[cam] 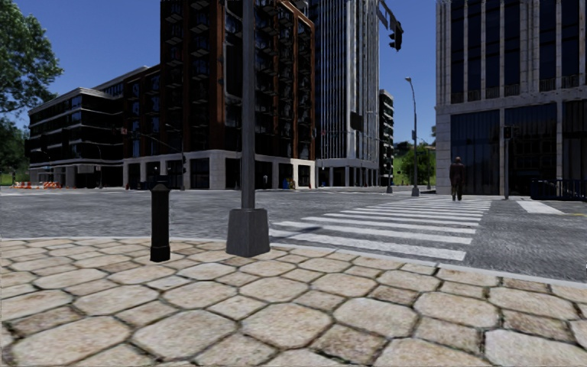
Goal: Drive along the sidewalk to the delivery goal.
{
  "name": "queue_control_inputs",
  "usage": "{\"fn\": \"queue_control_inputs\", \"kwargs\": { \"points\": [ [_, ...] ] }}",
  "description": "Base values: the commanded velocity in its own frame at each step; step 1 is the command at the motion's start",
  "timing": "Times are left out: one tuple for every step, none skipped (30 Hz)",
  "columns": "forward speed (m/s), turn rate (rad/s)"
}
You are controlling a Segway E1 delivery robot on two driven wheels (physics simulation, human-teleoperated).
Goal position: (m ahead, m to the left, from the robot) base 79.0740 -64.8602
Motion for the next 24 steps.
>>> {"fn": "queue_control_inputs", "kwargs": {
  "points": [
    [2.00, -0.43],
    [2.00, -0.43],
    [2.00, -0.43],
    [2.00, -0.43],
    [2.00, -0.43],
    [2.00, -0.43],
    [2.00, -0.43],
    [2.00, -0.43],
    [2.00, -0.43],
    [2.00, -0.43],
    [2.00, -0.43],
    [2.00, -0.43],
    [2.00, -0.43],
    [2.00, -0.43],
    [2.00, -0.43],
    [2.00, -0.43],
    [2.00, -0.43],
    [2.00, -0.45],
    [2.00, -0.45],
    [2.00, -0.50],
    [2.00, -0.53],
    [2.00, -0.54],
    [2.00, -0.54],
    [2.00, -0.54]
  ]
}}
